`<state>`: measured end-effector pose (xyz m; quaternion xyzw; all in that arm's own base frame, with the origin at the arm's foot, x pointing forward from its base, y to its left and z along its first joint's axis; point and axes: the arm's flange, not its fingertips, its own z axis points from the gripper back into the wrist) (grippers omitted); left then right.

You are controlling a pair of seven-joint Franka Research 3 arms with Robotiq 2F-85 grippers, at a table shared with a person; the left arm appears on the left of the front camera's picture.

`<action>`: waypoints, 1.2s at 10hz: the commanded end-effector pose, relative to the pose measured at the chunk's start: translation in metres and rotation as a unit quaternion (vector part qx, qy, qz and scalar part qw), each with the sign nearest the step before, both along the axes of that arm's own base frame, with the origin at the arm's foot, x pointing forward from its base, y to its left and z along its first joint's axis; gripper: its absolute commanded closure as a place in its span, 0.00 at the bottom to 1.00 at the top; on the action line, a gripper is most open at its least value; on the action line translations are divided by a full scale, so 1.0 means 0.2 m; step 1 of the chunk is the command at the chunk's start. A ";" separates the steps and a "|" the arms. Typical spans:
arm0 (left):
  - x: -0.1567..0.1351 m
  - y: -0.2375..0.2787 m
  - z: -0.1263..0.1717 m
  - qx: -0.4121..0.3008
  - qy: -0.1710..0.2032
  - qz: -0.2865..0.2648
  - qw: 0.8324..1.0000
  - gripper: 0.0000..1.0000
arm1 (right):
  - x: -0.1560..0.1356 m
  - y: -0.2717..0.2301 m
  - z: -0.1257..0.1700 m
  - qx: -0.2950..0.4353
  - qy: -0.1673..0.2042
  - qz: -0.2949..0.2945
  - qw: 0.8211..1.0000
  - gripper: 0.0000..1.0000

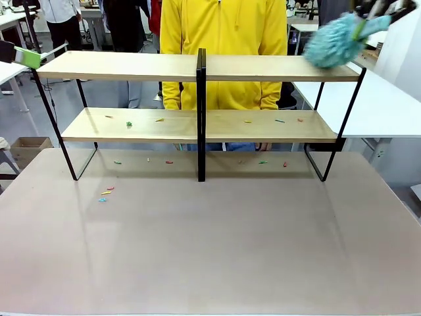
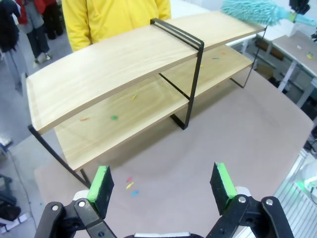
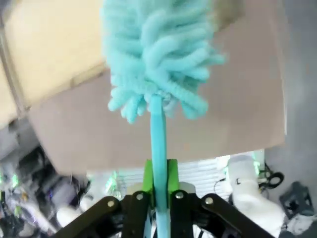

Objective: Clean the shelves.
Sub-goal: Clean a randomly selected level of the Shelf with the Duster.

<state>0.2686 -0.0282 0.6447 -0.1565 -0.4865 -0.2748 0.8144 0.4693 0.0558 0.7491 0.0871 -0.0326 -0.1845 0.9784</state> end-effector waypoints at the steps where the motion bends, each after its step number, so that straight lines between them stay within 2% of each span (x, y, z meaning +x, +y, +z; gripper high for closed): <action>1: 0.00 0.00 0.00 -0.001 -0.001 -0.005 1.000 0.00 | -0.13 -0.01 0.02 -0.075 -0.067 -0.093 0.991 0.88; 2: 0.00 0.00 0.00 -0.001 -0.001 -0.005 1.000 0.00 | -0.16 0.01 0.08 0.056 -0.116 0.055 0.990 0.88; 3: 0.00 0.00 0.00 -0.001 -0.001 -0.005 1.000 0.00 | -0.16 0.01 0.10 0.127 -0.121 0.131 0.976 0.88; 4: 0.00 0.00 0.00 -0.001 -0.001 -0.005 1.000 0.00 | -0.14 -0.02 0.09 0.172 -0.107 0.144 0.969 0.88; 7: 0.00 0.00 0.00 -0.001 -0.001 -0.005 1.000 0.00 | -0.11 -0.10 0.03 0.248 -0.070 0.147 0.955 0.88; 8: 0.00 0.00 0.00 -0.001 -0.001 -0.005 1.000 0.00 | -0.12 -0.13 0.04 0.288 -0.063 0.178 0.939 0.88; 10: 0.00 0.00 0.00 -0.001 -0.001 -0.005 1.000 0.00 | -0.16 -0.20 0.10 0.367 -0.031 0.261 0.892 0.88; 11: 0.00 0.00 0.00 -0.001 -0.001 -0.005 1.000 0.00 | -0.21 -0.27 0.16 0.400 -0.018 0.315 0.860 0.88; 12: 0.00 0.00 0.00 -0.001 -0.001 -0.005 1.000 0.00 | -0.28 -0.38 0.22 0.412 -0.015 0.361 0.836 0.88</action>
